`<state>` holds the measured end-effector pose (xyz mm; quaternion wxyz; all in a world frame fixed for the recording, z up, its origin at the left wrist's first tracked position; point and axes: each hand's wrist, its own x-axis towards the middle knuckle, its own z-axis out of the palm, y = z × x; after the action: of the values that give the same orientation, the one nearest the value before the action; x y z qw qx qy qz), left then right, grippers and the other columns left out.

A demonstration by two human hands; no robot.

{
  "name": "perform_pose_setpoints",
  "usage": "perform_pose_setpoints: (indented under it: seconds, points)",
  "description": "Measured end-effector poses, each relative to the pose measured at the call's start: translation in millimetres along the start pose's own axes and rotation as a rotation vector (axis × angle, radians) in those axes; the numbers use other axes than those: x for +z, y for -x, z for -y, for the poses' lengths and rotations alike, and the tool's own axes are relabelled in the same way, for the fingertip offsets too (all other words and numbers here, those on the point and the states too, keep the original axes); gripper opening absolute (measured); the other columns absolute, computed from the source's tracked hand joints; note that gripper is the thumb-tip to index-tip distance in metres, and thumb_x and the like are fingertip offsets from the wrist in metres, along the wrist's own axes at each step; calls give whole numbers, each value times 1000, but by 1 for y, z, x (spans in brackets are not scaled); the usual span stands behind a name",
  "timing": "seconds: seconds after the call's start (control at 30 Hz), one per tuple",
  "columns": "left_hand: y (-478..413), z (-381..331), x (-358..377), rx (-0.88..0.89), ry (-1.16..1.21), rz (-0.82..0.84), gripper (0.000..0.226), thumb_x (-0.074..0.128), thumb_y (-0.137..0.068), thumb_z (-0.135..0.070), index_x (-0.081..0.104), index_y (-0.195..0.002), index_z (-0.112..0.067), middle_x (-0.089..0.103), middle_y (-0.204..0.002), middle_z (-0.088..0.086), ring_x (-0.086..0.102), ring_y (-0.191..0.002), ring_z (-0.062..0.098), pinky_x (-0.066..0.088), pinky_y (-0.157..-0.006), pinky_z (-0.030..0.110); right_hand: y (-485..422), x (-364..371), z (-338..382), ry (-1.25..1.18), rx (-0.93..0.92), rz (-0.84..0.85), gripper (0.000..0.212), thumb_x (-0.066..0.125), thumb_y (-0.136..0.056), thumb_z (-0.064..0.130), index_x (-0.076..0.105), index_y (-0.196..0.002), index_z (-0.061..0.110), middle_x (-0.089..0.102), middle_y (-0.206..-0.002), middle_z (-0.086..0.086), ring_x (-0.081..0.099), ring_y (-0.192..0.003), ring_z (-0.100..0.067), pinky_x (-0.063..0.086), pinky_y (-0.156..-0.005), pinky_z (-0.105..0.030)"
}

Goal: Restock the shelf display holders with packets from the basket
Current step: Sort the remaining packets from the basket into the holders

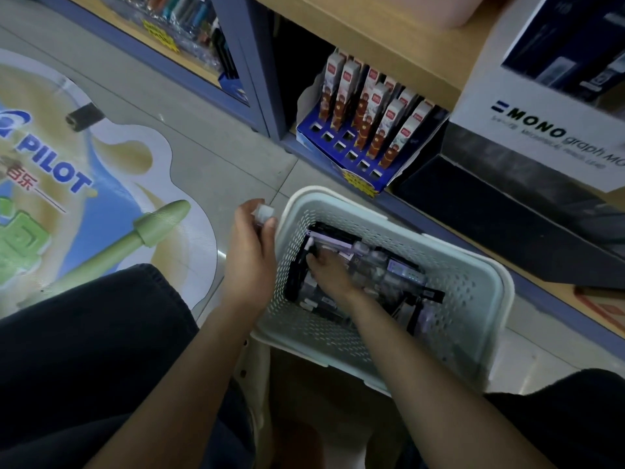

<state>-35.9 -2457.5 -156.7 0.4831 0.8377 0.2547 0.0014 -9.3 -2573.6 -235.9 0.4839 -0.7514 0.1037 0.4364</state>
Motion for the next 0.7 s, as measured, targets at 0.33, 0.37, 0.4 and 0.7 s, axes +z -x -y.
perform_pose_setpoints:
  seconds: [0.33,0.37,0.4,0.7]
  points:
    - [-3,-2,5,1,-9,-18,16,37,-99,-28,39,-114,-22,54,-101,-1,51,-89,12,36,-70,24,-18,18,-2,-119,175,0,27,45,-99,31,53,-96,6,53,-92,-8,54,-87,-24,38,-63,-26]
    - [-3,-2,5,3,-12,-22,20,37,-99,-28,40,-118,-21,53,-102,-2,50,-89,12,35,-70,22,-16,19,-2,-103,176,3,26,44,-99,30,50,-99,5,52,-95,-8,53,-90,-24,37,-65,-27]
    - [-3,-1,5,4,-14,-24,21,37,-99,-28,40,-119,-21,53,-103,-2,50,-90,11,33,-69,20,-15,20,-4,-88,164,10,25,43,-99,30,48,-102,5,51,-99,-10,51,-90,-23,37,-65,-26]
    - [2,-8,-2,-32,85,32,23,45,-96,-31,39,-116,-22,55,-94,1,56,-86,9,43,-68,13,7,9,2,-47,15,29,11,47,-97,36,42,-89,30,47,-85,13,47,-75,-3,39,-72,-23]
